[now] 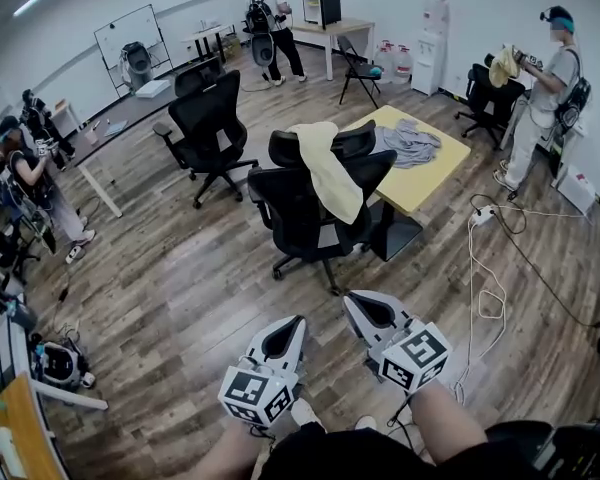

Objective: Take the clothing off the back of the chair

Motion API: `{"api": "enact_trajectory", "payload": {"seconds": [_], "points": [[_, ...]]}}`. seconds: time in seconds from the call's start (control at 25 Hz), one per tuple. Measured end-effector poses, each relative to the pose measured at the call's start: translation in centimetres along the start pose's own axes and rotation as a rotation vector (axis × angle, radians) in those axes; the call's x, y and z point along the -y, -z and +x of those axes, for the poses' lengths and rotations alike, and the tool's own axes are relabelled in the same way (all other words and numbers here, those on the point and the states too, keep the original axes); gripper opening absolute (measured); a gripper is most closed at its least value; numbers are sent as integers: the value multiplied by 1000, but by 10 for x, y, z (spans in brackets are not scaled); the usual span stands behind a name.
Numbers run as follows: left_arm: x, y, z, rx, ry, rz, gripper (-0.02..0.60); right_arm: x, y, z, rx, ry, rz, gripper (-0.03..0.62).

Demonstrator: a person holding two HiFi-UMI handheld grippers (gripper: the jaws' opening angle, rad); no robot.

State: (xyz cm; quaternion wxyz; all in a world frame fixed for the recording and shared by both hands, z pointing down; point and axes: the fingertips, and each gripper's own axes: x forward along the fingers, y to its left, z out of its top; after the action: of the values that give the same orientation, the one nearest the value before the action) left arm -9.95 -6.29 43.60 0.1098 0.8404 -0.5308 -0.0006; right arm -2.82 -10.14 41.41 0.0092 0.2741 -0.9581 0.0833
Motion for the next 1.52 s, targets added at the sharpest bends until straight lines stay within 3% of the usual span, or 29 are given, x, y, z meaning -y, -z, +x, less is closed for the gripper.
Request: {"api": "enact_trajectory", "payload": {"seconds": [0.76,1.16,1.52], "points": [[-85,-21,13,-8,142,32,15,13,-20,99,44,133,-41,12],[-100,-27,18,3,145,40,15,29,-31,113,53,159,-70,12],[-101,-37,57,20,97,31,15,77,-44,123,38,139,-88,14]]}}
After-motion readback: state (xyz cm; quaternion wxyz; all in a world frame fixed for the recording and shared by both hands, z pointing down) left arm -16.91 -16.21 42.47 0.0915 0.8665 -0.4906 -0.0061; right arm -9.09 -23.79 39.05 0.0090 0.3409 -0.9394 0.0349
